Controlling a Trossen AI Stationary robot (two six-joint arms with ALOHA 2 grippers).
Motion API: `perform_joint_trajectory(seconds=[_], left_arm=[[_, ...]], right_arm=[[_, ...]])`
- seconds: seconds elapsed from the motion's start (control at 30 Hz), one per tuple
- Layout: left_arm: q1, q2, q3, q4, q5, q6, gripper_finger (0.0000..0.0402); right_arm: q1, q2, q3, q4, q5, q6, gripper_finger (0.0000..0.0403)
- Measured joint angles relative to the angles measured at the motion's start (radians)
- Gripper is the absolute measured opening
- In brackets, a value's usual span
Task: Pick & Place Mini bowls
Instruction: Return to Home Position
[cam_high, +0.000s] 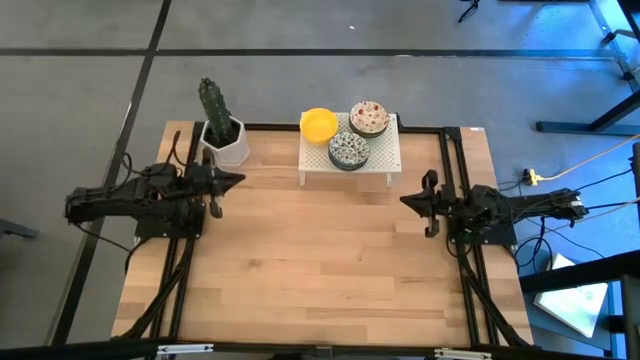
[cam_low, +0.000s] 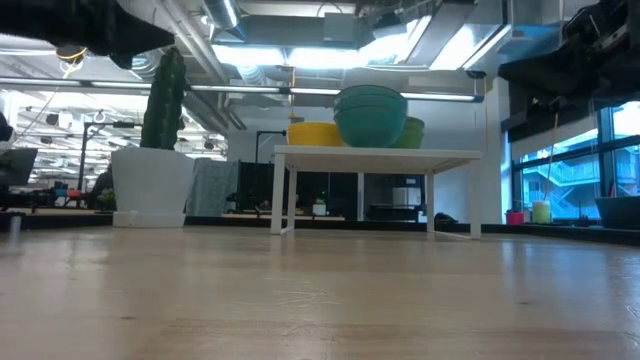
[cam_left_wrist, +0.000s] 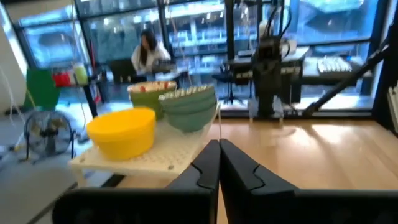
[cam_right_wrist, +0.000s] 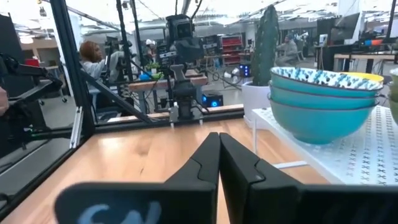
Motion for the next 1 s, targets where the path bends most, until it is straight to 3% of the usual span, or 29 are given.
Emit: perform_joint_trajectory(seconds=[0.43, 0.7, 1.0], left_arm=[[0.0, -0.032, -0.31, 0.299, -0.007, 0.019, 0.0002], [0.011, -0.058, -0.319, 0.313, -0.012, 0.087, 0.0002], [0.019, -0.172, -0.319, 0.218, 0.019, 0.112, 0.0002]], right_arm=[[0.0, 0.0, 0.0, -0.025, -0.057, -0.019, 0.0012], [-0.001, -0.021, 0.001, -0.096, -0.092, -0.099, 0.0012], [-0.016, -0.151, 0.024, -0.221, -0.12, -0.072, 0.0004]])
